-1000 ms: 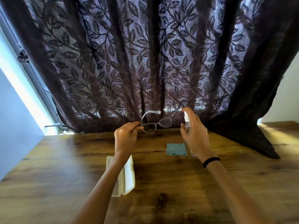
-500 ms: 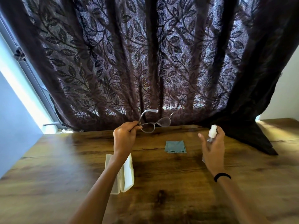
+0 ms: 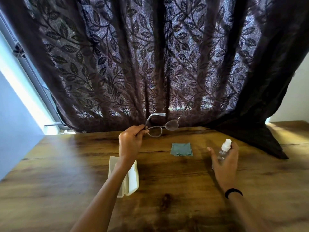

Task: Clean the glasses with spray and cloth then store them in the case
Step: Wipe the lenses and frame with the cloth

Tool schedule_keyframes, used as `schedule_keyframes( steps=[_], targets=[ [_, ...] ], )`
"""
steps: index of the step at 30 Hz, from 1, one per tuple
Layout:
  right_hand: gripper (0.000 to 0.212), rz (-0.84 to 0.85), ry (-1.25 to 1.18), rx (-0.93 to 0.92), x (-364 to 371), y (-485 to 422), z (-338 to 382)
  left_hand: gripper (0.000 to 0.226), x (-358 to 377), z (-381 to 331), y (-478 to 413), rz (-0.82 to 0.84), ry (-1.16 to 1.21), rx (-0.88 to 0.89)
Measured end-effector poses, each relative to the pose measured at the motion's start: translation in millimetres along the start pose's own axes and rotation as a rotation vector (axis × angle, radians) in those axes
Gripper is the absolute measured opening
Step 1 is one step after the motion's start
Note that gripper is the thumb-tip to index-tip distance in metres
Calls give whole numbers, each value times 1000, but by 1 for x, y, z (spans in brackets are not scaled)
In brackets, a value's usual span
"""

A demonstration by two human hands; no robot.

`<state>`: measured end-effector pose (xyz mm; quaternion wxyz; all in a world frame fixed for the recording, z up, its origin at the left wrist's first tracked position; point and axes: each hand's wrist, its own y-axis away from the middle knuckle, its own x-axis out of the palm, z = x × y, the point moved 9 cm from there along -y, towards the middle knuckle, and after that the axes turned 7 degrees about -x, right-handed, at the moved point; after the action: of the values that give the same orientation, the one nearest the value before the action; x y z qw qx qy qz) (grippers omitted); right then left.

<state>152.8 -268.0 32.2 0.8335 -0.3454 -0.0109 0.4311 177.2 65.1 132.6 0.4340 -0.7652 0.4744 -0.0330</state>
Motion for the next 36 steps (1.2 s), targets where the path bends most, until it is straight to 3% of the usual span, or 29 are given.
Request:
schedule_keyframes(
  steps=[3,8,14,19,26,29,32,36],
  targets=[
    [70,-64,-36,-47,-9,-1,9,18,0,0,-1,0,0,-3],
    [48,-176,62,-356,-16,-24,72,18,1,4,-2,1,-1,-7],
    [24,102,158,-529,43,-32,103,18,3,9,-4,0,32,-40],
    [26,434,310,-428,104,-22,62,18,1,7,-7,-10,18,-15],
    [46,864,556,-226,159,-13,-8,15,1,10,-12,-4,17,-5],
    [46,830,566,-201,163,-19,-13,15,0,10,-12,-6,1,0],
    [28,766,460,-39,158,-27,-15,15,-1,10,-12,-6,-12,-4],
    [7,805,144,203,150,-24,-10,15,-3,8,-11,-9,-16,-12]
  ],
)
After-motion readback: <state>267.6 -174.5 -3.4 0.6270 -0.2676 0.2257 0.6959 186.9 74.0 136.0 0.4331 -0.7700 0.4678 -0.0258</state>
